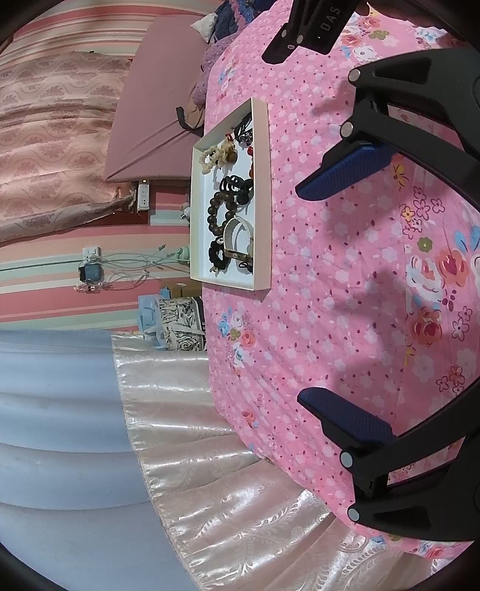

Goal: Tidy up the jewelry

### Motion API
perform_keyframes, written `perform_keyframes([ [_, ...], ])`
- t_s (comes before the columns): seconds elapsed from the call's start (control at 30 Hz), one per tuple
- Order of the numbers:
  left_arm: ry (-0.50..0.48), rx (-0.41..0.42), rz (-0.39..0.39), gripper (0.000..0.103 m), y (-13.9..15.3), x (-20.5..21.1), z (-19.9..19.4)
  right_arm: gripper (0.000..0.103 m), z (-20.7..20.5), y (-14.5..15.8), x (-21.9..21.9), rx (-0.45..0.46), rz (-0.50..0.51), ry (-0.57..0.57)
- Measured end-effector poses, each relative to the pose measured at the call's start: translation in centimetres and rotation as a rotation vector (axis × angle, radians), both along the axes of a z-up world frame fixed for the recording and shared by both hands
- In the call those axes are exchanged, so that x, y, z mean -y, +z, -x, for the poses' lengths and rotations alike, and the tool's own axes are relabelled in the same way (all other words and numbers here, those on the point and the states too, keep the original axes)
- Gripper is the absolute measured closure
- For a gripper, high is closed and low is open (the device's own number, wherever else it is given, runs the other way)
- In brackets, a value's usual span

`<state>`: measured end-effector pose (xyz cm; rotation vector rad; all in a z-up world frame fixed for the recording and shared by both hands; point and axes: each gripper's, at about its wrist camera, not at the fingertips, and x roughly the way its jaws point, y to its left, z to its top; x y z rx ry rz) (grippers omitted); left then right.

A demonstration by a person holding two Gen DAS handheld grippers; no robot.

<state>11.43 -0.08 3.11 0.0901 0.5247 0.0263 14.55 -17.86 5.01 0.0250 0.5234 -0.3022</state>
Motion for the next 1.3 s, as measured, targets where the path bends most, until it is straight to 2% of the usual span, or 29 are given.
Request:
perform_keyframes([
  [1.3,0.003,-0.007,-0.023,0.003,0.16,0.25,-0.04,0.002,0.08,-0.09,0.34,0.002,0.0,-0.005],
])
